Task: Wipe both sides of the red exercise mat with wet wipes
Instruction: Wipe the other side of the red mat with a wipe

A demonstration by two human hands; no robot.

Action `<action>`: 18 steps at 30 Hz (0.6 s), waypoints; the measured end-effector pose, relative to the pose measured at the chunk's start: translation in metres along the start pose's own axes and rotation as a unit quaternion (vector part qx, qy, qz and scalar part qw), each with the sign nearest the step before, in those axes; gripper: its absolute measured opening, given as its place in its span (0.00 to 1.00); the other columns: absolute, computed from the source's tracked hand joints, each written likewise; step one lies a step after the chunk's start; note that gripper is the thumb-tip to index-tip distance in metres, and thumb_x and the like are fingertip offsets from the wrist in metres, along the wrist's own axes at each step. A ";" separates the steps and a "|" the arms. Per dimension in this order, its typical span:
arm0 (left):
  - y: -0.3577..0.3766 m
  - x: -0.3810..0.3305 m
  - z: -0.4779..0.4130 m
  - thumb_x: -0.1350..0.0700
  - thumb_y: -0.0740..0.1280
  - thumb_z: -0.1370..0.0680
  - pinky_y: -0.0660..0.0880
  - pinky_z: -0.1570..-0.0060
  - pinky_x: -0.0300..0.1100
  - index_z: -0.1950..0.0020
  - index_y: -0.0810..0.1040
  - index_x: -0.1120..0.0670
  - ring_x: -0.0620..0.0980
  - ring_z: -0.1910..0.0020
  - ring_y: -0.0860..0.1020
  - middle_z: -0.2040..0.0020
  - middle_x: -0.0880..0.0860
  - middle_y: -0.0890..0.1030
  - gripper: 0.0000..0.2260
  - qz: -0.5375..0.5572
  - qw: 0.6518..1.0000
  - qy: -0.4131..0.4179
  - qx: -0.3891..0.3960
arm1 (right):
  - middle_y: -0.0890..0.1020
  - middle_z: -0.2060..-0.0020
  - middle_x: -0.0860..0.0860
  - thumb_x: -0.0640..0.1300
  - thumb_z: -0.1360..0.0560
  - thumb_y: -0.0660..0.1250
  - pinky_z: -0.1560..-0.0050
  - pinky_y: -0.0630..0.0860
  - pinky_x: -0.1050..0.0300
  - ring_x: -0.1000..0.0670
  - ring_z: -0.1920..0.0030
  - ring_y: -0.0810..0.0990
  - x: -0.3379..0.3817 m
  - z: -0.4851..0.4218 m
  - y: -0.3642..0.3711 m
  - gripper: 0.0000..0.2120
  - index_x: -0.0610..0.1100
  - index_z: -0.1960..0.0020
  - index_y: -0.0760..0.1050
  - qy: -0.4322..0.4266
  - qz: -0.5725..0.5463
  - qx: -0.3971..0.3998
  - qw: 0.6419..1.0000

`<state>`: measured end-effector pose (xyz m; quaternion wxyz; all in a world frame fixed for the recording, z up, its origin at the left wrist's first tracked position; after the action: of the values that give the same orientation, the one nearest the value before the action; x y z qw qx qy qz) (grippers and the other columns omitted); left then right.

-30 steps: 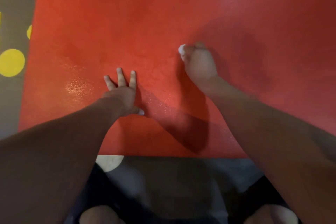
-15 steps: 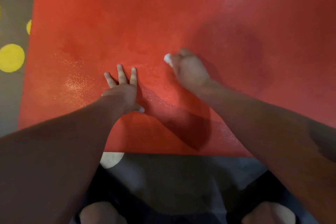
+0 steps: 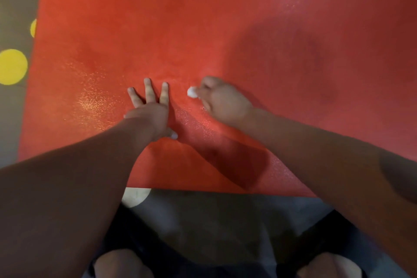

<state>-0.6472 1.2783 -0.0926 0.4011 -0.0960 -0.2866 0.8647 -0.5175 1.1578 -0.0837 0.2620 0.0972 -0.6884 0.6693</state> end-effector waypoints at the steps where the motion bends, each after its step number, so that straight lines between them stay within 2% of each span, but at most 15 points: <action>1: 0.000 0.000 0.000 0.42 0.79 0.31 0.56 0.29 0.74 0.23 0.25 0.44 0.72 0.26 0.29 0.26 0.56 0.20 0.64 0.000 1.000 0.000 0.000 | 0.76 0.55 0.43 0.39 0.24 0.64 0.57 0.74 0.51 0.42 0.55 0.77 0.001 0.005 0.001 0.14 0.42 0.39 0.79 -0.025 0.012 0.020 0.999; 2: 0.001 0.000 -0.001 0.42 0.79 0.31 0.56 0.29 0.74 0.23 0.25 0.44 0.72 0.26 0.29 0.26 0.56 0.20 0.64 0.000 1.000 -0.001 0.000 | 0.76 0.54 0.44 0.41 0.22 0.64 0.57 0.74 0.51 0.42 0.54 0.77 -0.005 0.003 -0.002 0.14 0.44 0.38 0.79 -0.024 0.028 0.024 0.999; 4: 0.000 0.000 -0.001 0.42 0.79 0.30 0.57 0.29 0.74 0.23 0.25 0.44 0.72 0.26 0.29 0.26 0.56 0.19 0.63 0.000 1.000 -0.002 0.000 | 0.76 0.52 0.44 0.45 0.20 0.64 0.56 0.73 0.52 0.41 0.53 0.78 -0.032 -0.013 -0.014 0.12 0.46 0.39 0.80 0.039 0.052 -0.018 0.998; 7: -0.001 0.001 0.001 0.42 0.79 0.30 0.58 0.29 0.73 0.23 0.25 0.44 0.71 0.25 0.29 0.26 0.55 0.20 0.63 -0.001 1.000 -0.005 -0.001 | 0.78 0.49 0.43 0.42 0.21 0.64 0.51 0.74 0.53 0.40 0.51 0.80 -0.063 -0.041 -0.032 0.12 0.43 0.41 0.81 0.151 0.051 -0.102 0.982; 9: -0.002 0.002 0.001 0.41 0.79 0.31 0.58 0.29 0.73 0.23 0.25 0.43 0.71 0.25 0.29 0.25 0.55 0.20 0.63 0.000 1.000 -0.003 -0.006 | 0.78 0.50 0.42 0.39 0.22 0.63 0.51 0.75 0.52 0.39 0.52 0.80 -0.056 -0.049 -0.029 0.13 0.43 0.41 0.82 0.165 0.034 -0.119 0.979; 12: 0.000 0.004 0.001 0.41 0.79 0.32 0.58 0.29 0.73 0.22 0.26 0.42 0.69 0.24 0.29 0.25 0.53 0.20 0.64 0.010 1.000 0.003 -0.018 | 0.78 0.54 0.42 0.37 0.25 0.64 0.56 0.73 0.50 0.39 0.55 0.79 -0.019 -0.031 -0.008 0.16 0.43 0.39 0.80 0.085 0.022 -0.079 0.993; 16: 0.002 0.006 0.001 0.41 0.80 0.32 0.59 0.29 0.72 0.22 0.27 0.41 0.69 0.25 0.28 0.25 0.53 0.20 0.63 0.022 0.999 0.009 -0.022 | 0.76 0.54 0.45 0.38 0.23 0.66 0.58 0.75 0.53 0.43 0.54 0.77 0.021 0.013 0.010 0.14 0.42 0.38 0.76 -0.069 0.021 0.054 0.996; 18: 0.002 0.007 0.001 0.41 0.79 0.32 0.59 0.29 0.72 0.22 0.26 0.41 0.69 0.25 0.28 0.25 0.53 0.20 0.63 0.020 1.000 0.009 -0.020 | 0.76 0.54 0.47 0.42 0.22 0.67 0.58 0.68 0.60 0.46 0.55 0.76 0.008 0.004 0.000 0.11 0.46 0.39 0.78 -0.063 0.023 0.057 0.996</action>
<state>-0.6531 1.2820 -0.0926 0.3846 -0.1179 -0.2983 0.8656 -0.5250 1.1557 -0.0792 0.1965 0.1384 -0.6665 0.7057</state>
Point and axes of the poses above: each hand's wrist, its own z-axis away from the middle knuckle, its own y-axis out of the palm, x = y × z, the point moved 5 cm from there along -z, towards the middle knuckle
